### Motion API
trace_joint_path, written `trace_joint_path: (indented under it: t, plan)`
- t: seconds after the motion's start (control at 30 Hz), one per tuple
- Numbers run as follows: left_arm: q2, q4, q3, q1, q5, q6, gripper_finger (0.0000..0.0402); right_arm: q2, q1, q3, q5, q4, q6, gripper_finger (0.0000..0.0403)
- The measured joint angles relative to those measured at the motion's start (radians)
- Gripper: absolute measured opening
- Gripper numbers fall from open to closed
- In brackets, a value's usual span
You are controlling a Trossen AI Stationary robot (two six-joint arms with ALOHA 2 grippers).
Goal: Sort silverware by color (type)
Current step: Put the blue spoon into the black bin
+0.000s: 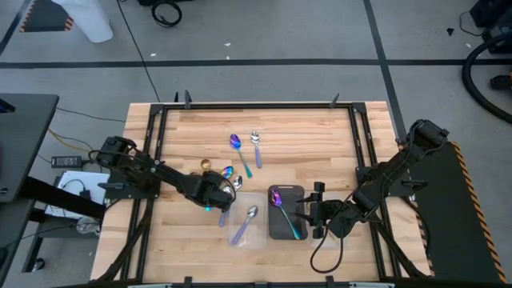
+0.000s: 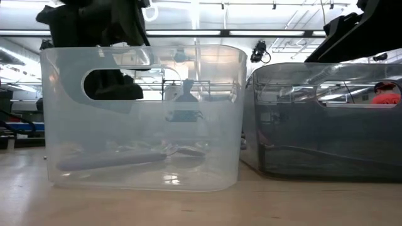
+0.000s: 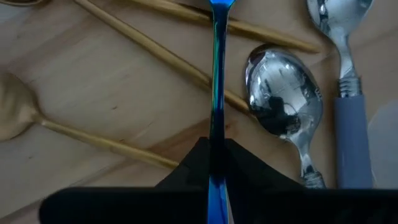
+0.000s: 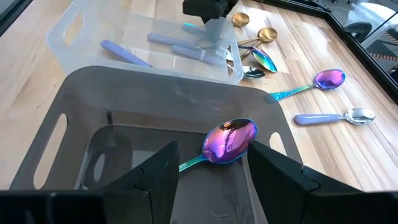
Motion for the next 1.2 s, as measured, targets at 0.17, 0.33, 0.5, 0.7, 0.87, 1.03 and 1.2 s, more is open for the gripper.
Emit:
trace_joint_path:
  t: [0.17, 0.33, 0.5, 0.7, 0.87, 1.03, 1.2]
  plan:
    - [0.000, -0.067, 0.053, -0.001, 0.018, 0.029, 0.0039, 0.000, 0.000, 0.000, -0.001, 0.000, 0.000, 0.0199]
    - [-0.001, -0.084, 0.079, 0.000, 0.005, 0.037, 0.0037, 0.000, 0.003, 0.000, -0.002, 0.000, 0.003, 0.0199]
    - [-0.002, -0.105, 0.111, -0.001, 0.001, 0.055, 0.0037, 0.000, 0.003, 0.000, -0.003, 0.000, 0.004, 0.0199]
    - [-0.004, -0.207, 0.189, 0.000, -0.006, 0.069, 0.0037, 0.000, 0.003, 0.000, -0.011, 0.000, 0.006, 0.0199]
    - [-0.005, -0.282, 0.259, 0.000, -0.019, 0.085, 0.0037, 0.000, 0.003, 0.000, -0.012, 0.000, 0.006, 0.0199]
    - [-0.005, -0.338, 0.320, 0.000, -0.037, 0.105, 0.0037, 0.000, 0.003, 0.000, -0.012, 0.000, 0.006, 0.0199]
    - [-0.005, -0.399, 0.379, 0.001, -0.057, 0.114, 0.0037, 0.000, 0.003, 0.000, -0.012, 0.000, 0.004, 0.0199]
